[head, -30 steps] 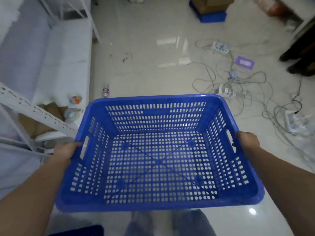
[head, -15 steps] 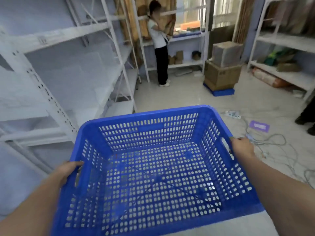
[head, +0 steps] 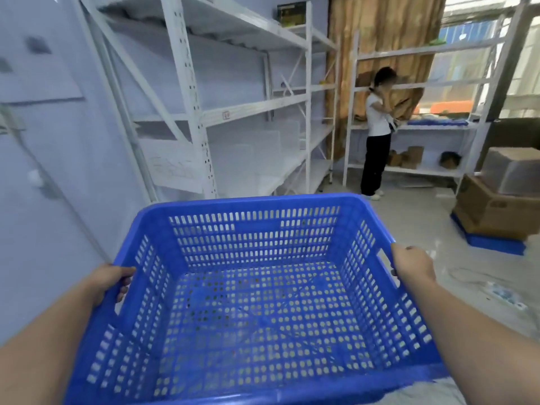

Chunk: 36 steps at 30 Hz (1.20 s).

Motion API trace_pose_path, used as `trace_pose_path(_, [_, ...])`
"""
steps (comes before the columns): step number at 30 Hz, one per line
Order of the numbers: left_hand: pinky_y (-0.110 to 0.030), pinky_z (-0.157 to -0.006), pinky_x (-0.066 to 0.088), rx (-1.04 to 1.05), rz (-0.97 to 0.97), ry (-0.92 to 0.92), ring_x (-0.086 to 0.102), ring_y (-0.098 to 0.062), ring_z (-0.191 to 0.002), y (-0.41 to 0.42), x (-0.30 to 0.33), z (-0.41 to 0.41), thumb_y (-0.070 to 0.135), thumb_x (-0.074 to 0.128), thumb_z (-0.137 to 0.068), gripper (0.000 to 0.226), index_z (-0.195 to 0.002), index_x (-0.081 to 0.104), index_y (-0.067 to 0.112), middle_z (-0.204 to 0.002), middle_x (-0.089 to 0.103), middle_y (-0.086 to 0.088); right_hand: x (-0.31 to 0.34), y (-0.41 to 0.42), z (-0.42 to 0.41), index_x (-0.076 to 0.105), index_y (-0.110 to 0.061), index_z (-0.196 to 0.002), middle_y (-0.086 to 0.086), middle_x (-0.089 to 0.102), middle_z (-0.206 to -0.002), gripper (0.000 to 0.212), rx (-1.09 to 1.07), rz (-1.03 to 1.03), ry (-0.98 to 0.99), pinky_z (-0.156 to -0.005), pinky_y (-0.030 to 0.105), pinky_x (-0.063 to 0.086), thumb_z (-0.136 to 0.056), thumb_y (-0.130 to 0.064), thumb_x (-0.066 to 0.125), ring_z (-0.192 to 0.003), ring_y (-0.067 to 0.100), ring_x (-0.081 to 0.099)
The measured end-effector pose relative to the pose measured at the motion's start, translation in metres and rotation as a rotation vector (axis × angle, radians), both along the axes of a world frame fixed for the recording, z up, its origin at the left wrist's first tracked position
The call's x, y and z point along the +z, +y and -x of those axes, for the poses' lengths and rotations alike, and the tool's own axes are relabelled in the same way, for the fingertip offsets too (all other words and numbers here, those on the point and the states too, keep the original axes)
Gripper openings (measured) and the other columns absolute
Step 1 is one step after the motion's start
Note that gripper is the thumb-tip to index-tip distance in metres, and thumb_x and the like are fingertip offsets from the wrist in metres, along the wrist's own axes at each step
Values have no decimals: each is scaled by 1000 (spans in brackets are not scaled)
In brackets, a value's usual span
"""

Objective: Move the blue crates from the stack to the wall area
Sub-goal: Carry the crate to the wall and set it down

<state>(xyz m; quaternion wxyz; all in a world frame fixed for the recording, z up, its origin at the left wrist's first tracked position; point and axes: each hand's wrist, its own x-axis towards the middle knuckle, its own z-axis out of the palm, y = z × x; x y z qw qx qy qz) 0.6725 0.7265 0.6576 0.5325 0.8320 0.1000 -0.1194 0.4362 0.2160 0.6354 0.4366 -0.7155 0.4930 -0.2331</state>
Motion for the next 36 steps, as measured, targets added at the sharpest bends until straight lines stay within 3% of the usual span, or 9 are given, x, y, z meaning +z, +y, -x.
trace_pose_path(5, [-18, -34, 33, 100, -56, -24, 33, -17, -33, 87, 11, 42, 7, 52, -95, 34, -63, 42, 4, -46, 37, -7, 16, 64, -26, 60, -7, -72, 16, 69, -64, 34, 124, -6, 8, -74, 41, 57, -77, -35, 42, -68, 34, 68])
trace_pose_path(9, [-22, -36, 34, 184, -69, -22, 33, -20, -44, 173, 12, 70, 8, 53, -95, 28, -69, 44, 2, -53, 39, -8, 21, 130, -52, 66, -2, -76, 15, 69, -61, 42, 248, -10, 77, -66, 33, 48, -79, -34, 39, -68, 32, 68])
trace_pose_path(13, [-23, -37, 35, 286, -76, -18, 33, -21, -47, 263, 6, 103, 8, 53, -95, 23, -74, 46, 1, -56, 39, -9, 21, 212, -79, 66, -2, -70, 19, 70, -68, 43, 332, 12, 80, -67, 34, 49, -82, -36, 42, -71, 34, 67])
trace_pose_path(18, [-22, -37, 33, 439, -84, -3, 31, -19, -47, 376, -2, 153, 7, 52, -95, 29, -68, 42, 4, -56, 37, -9, 6, 322, -121, 67, 2, -86, 23, 70, -80, 53, 493, 67, 81, -74, 37, 53, -77, -42, 38, -79, 39, 66])
trace_pose_path(21, [-22, -36, 32, 524, -90, 10, 30, -19, -46, 439, -11, 182, 6, 52, -95, 30, -67, 41, 4, -53, 37, -8, -16, 382, -143, 66, 0, -89, 23, 70, -88, 58, 573, 27, 71, -78, 47, 57, -69, -47, 40, -78, 39, 69])
trace_pose_path(24, [-25, -40, 31, 615, -100, 47, 29, -21, -45, 493, -23, 218, 6, 52, -95, 31, -65, 43, 5, -52, 37, -8, -17, 447, -139, 66, 2, -89, 26, 69, -91, 56, 662, 58, 79, -78, 40, 53, -75, -45, 39, -84, 40, 66])
trace_pose_path(26, [-25, -42, 29, 680, -93, 73, 29, -21, -45, 521, -33, 244, 5, 51, -94, 31, -65, 43, 6, -52, 37, -7, -17, 484, -140, 65, 7, -85, 30, 66, -89, 50, 727, 83, 92, -75, 38, 47, -84, -37, 42, -85, 41, 62])
trace_pose_path(30, [-24, -40, 28, 829, -69, 109, 29, -20, -43, 557, -55, 292, 3, 51, -93, 30, -64, 43, 4, -51, 37, -7, -23, 543, -153, 65, 3, -79, 21, 66, -70, 50, 840, 90, 98, -73, 40, 49, -82, -41, 42, -74, 36, 62])
trace_pose_path(36, [-15, -31, 28, 1008, -37, 121, 28, -14, -23, 570, -72, 336, 1, 49, -92, 33, -60, 41, 6, -45, 35, -6, -31, 599, -182, 62, 4, -84, 19, 67, -65, 46, 988, 89, 123, -73, 39, 51, -88, -35, 39, -72, 36, 64])
